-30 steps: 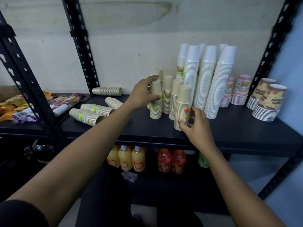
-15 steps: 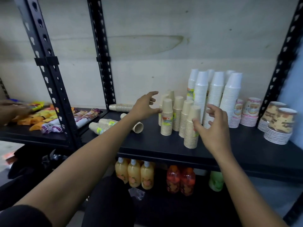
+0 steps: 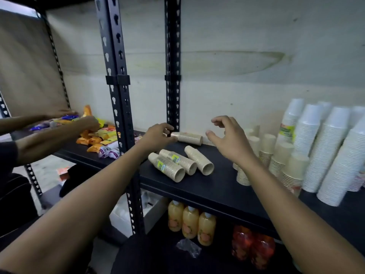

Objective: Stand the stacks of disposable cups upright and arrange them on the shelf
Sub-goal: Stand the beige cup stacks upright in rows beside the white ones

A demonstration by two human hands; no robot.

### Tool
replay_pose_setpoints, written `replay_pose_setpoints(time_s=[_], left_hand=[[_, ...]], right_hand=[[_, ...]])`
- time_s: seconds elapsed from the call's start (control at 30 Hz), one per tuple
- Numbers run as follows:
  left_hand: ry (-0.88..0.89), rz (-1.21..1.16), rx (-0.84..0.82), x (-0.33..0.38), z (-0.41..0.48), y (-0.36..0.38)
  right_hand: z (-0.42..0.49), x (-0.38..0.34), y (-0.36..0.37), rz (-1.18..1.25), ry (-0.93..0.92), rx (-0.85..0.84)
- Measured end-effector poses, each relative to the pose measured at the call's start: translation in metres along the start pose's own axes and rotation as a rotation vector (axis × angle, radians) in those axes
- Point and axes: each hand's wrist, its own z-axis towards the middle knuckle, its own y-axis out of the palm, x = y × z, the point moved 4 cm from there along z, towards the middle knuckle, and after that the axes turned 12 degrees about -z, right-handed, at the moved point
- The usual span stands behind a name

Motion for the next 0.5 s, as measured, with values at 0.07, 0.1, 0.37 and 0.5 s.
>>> replay_pose_setpoints(time_s=[0.07, 0.1, 0.37, 0.5], left_hand=[[-0.027, -0.003, -0.027, -0.009, 0.010, -0.001], [-0.038, 0.003, -0.051, -0.012, 0.016, 0.002], [-0.101, 0.174, -0.317, -0.033, 0.066, 0.075], [-0.070, 0.244, -0.380, -0.037, 0.078, 0.102]], right_hand=[[0.026, 0.005, 0.027, -0.025, 0.015, -0.075], [0.038, 0.010, 0.040, -0.044, 0.028, -0.114], [0.113, 0.064, 0.140, -0.197, 0.115, -0.348], [0.131, 0.080, 0.182, -0.295, 0.121, -0.420]])
